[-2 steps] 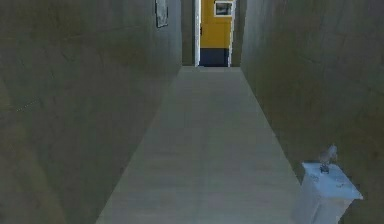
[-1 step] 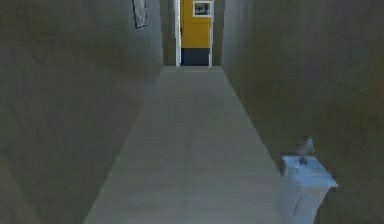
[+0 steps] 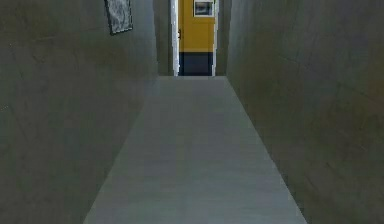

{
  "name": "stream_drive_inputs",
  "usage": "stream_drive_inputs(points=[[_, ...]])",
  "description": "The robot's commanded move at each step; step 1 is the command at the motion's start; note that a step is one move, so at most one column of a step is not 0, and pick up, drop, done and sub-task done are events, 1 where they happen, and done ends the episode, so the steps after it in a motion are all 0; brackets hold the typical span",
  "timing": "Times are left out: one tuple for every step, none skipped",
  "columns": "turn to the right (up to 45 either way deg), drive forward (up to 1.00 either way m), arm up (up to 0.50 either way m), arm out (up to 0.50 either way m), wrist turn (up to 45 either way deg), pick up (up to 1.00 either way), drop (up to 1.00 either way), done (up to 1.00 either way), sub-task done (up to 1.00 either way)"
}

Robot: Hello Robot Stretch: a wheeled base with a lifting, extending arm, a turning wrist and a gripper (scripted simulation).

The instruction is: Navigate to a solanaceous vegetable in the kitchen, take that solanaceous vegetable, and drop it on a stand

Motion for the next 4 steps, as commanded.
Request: stream_drive_inputs(points=[[0.0,1.00,0.00,0.00,0.0,0.00,0.00,0.00,0.00],[0.0,1.00,0.00,0.00,0.0,0.00,0.00,0.00,0.00],[0.0,1.00,0.00,0.00,0.0,0.00,0.00,0.00,0.00],[3.0,0.00,0.00,0.00,0.0,0.00,0.00,0.00,0.00]])
